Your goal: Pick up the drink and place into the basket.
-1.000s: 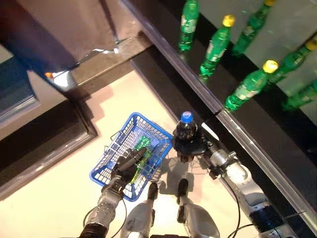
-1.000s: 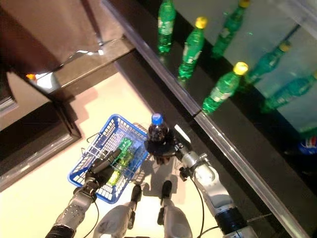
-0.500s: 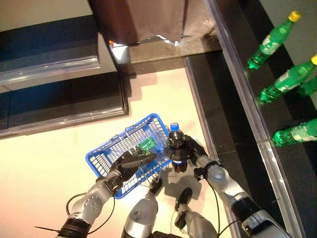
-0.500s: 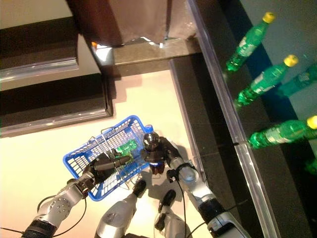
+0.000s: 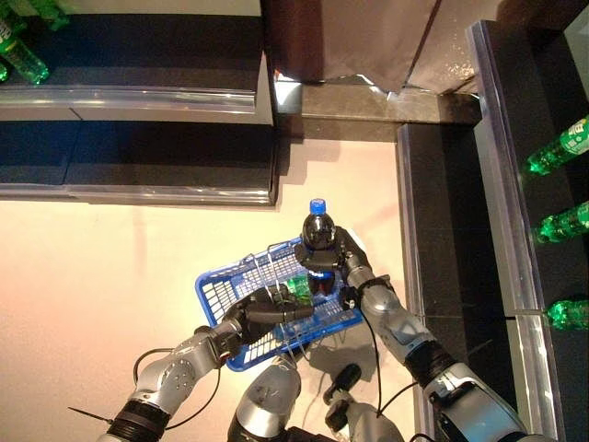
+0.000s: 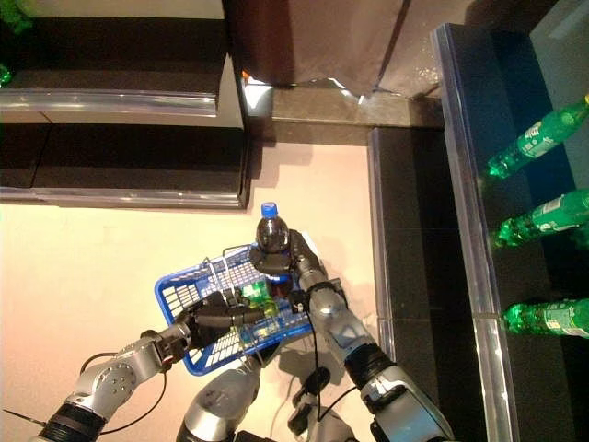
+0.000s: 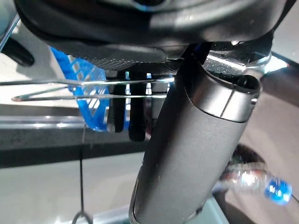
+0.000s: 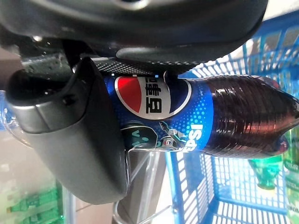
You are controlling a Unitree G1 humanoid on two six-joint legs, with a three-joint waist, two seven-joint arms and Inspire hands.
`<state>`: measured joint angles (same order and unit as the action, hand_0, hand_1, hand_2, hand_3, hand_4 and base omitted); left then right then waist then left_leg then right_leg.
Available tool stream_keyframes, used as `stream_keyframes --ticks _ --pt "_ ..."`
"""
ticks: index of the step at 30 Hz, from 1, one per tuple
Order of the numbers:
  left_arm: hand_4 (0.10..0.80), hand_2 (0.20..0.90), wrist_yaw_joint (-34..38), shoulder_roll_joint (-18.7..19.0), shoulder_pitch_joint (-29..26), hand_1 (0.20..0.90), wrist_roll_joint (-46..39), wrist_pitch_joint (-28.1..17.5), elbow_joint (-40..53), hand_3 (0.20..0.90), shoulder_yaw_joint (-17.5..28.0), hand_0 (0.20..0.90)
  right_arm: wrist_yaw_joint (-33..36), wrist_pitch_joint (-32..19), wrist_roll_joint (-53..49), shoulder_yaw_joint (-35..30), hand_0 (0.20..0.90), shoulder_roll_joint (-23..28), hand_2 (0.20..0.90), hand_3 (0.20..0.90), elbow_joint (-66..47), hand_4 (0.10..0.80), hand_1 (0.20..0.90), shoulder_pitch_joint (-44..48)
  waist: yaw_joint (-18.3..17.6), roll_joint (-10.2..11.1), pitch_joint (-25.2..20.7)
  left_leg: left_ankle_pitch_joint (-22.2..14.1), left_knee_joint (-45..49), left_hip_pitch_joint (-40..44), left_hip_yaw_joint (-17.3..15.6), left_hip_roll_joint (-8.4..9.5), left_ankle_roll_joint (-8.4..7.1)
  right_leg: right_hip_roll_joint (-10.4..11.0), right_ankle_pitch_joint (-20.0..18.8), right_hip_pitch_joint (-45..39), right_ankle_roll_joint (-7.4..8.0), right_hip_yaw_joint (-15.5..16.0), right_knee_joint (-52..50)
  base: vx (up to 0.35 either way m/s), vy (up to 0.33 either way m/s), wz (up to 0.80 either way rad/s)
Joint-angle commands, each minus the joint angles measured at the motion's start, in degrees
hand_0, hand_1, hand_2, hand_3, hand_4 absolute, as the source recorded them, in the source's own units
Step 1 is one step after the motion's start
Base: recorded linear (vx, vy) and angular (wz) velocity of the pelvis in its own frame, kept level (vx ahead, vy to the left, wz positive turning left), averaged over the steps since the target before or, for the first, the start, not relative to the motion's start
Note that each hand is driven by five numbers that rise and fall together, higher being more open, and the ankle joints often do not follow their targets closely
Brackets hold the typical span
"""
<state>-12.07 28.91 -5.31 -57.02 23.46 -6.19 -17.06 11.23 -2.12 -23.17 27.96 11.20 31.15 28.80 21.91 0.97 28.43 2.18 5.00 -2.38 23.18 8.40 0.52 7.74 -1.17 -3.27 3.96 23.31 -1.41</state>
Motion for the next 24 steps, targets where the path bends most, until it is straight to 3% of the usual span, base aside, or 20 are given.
stream_keyframes --ticks 1,6,11,14,18,24 --pt "0.1 0.3 -12.4 -5.1 -6.5 0.3 -5.4 -7.2 20.1 0.2 -1.0 0.3 1.9 -8.7 -1.0 0.8 0.3 -3.4 0.3 0.2 -0.1 0.1 0.3 4.1 0.5 -3.1 -8.2 -1.5 4.7 -4.4 -7.0 -0.06 3.14 0.4 5.9 3.0 -1.3 -1.2 -14.0 -0.013 -0.033 0.15" --pt "0.1 0.3 -11.8 -4.7 -9.2 0.3 -5.9 -10.1 21.5 0.2 -0.9 0.3 3.8 -10.7 2.6 0.4 0.3 -4.1 0.3 0.2 3.0 0.1 0.3 6.7 0.6 -4.1 -3.9 -2.9 11.1 -9.7 -7.8 0.43 3.18 1.2 6.9 7.1 -1.48 -1.8 -20.1 -0.094 -0.062 0.21" --pt "0.1 0.3 -9.8 -5.5 -14.6 0.3 -8.7 -15.7 22.9 0.2 -1.1 0.3 5.2 -11.5 5.6 0.3 0.3 -3.8 0.3 0.2 4.5 0.1 0.3 13.1 -0.2 -5.0 1.4 -5.5 20.9 -20.1 -9.1 2.5 3.89 1.8 9.0 16.8 -2.14 -3.0 -30.4 -0.213 -0.045 0.22" --pt "0.1 0.3 -9.5 -6.5 -15.9 0.3 -9.5 -17.0 23.1 0.2 -1.0 0.3 5.3 -11.6 6.4 0.3 0.3 -3.6 0.3 0.2 4.4 0.1 0.3 14.2 -0.5 -4.6 1.4 -8.4 25.0 -23.7 -9.9 3.6 4.41 2.0 11.5 20.9 -1.98 -4.1 -34.9 -0.084 -0.02 -0.08" --pt "0.1 0.3 -9.5 -10.3 -17.3 0.3 -10.1 -17.6 23.5 0.2 -1.2 0.3 5.1 -10.4 8.8 0.1 0.3 -3.0 0.3 0.2 4.4 0.1 0.3 16.3 -1.3 -4.9 1.4 -11.0 33.0 -30.6 -11.4 5.94 5.35 2.7 14.6 29.5 -2.99 -5.1 -44.1 -0.092 0.046 -0.06" --pt "0.1 0.3 -11.4 -13.6 -16.8 0.3 -11.5 -16.8 23.2 0.2 -1.8 0.3 4.2 -6.8 12.2 0.6 0.3 -1.2 0.3 0.2 5.6 0.1 0.3 18.9 -2.0 -6.0 1.4 -12.1 38.0 -35.2 -12.8 7.06 5.59 3.0 17.0 35.9 -4.46 -6.4 -50.0 -0.038 0.071 -0.04"
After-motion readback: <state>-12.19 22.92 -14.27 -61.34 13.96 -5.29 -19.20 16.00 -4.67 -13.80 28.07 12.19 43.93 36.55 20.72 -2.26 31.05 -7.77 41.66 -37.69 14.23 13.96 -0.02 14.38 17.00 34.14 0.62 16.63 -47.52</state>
